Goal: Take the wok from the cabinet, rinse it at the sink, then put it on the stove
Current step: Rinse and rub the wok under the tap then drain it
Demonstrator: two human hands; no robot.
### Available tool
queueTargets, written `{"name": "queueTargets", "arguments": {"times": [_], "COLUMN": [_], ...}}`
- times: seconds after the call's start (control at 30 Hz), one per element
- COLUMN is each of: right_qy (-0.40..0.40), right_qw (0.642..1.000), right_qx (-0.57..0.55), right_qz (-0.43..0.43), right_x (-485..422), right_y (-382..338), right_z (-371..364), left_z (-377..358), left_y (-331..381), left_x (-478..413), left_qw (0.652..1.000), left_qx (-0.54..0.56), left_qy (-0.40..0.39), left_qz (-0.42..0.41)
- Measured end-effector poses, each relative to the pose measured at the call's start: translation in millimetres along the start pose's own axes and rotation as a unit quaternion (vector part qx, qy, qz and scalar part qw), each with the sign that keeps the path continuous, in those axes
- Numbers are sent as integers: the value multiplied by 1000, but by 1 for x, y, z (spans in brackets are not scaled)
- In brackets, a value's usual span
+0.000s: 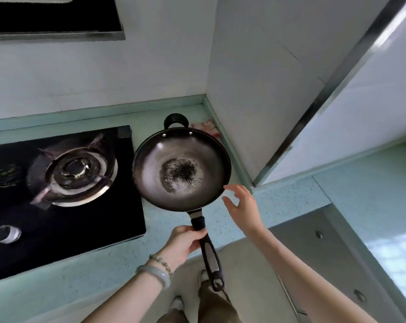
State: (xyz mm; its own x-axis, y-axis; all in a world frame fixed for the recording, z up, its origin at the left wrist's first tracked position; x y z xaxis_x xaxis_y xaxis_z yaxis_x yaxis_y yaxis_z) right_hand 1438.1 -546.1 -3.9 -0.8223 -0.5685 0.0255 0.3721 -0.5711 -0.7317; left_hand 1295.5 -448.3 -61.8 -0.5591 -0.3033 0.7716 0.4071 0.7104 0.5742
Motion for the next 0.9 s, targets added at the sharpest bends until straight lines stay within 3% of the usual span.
{"name": "queueTargets", "arguments": {"times": [0.17,0.43,0.6,0.77,0.9], "right_qy": [-19,-180,-226,-227,-244], "right_qw": [999,962,943,940,934], "right_qx": [-1,-36,-107,-123,-147], "right_qz": [-49,-204,-221,-222,-214], "right_x": [30,38,41,27,16], "right_y": [19,37,40,48,48], "right_z": [5,1,1,8,10], "left_z": [-26,-43,-12,28,58], "left_y": [1,-1,4,42,93], "left_x": [-11,-14,-12,3,11], "left_qw": [997,994,989,972,968], "left_qx": [9,5,-117,-182,-182], "left_qy": [-63,-103,-86,-134,-64], "left_qz": [36,42,-3,-57,-159]}}
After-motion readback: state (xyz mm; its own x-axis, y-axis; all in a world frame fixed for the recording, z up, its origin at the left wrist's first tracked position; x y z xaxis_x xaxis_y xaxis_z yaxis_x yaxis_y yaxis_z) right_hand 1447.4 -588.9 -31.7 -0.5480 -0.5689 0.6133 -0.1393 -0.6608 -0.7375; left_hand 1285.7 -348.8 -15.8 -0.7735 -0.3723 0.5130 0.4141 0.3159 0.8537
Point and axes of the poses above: each hand's wrist, its own x-axis away from the middle knuckle, its own z-axis out of the back of the hand, y = z × x, the point moved 3 cm from there along -x, towards the middle knuckle
